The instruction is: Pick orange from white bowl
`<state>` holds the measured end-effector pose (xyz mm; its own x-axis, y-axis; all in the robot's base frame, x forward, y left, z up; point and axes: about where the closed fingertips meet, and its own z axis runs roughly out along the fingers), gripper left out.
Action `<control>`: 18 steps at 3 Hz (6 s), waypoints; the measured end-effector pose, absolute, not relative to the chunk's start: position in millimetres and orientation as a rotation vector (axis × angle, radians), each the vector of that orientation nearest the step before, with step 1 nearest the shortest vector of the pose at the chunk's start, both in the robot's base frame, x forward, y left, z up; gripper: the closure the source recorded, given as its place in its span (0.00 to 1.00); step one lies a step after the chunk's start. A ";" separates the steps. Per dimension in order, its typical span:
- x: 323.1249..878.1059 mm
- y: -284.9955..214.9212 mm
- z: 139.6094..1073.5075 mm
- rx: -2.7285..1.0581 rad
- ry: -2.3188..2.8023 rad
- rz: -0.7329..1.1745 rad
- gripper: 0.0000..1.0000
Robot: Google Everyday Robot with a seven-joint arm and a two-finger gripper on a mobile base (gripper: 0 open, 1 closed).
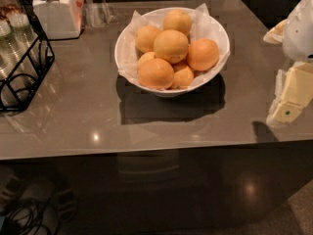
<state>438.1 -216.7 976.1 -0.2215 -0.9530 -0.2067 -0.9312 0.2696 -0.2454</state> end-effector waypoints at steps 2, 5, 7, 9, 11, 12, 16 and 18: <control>475.8 -197.0 984.0 -1.774 2.164 -0.037 0.00; 531.6 -175.7 1003.0 -1.739 2.060 0.037 0.00; 594.2 -149.4 1005.5 -1.729 1.980 0.122 0.00; 601.9 -145.6 1007.9 -1.711 1.961 0.114 0.16; 621.1 -123.7 968.9 -1.789 1.964 0.210 0.10; 630.7 -118.3 949.3 -1.807 1.977 0.247 0.13; 648.3 -136.4 896.4 -1.802 2.124 0.292 0.24; 646.3 -141.6 895.3 -1.780 2.145 0.289 0.66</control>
Offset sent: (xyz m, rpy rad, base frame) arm 0.0902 0.0422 0.0271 0.0970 0.0074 0.1454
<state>646.3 -141.6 895.3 -0.1587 -0.9104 -0.3821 -0.9791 0.1950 -0.0579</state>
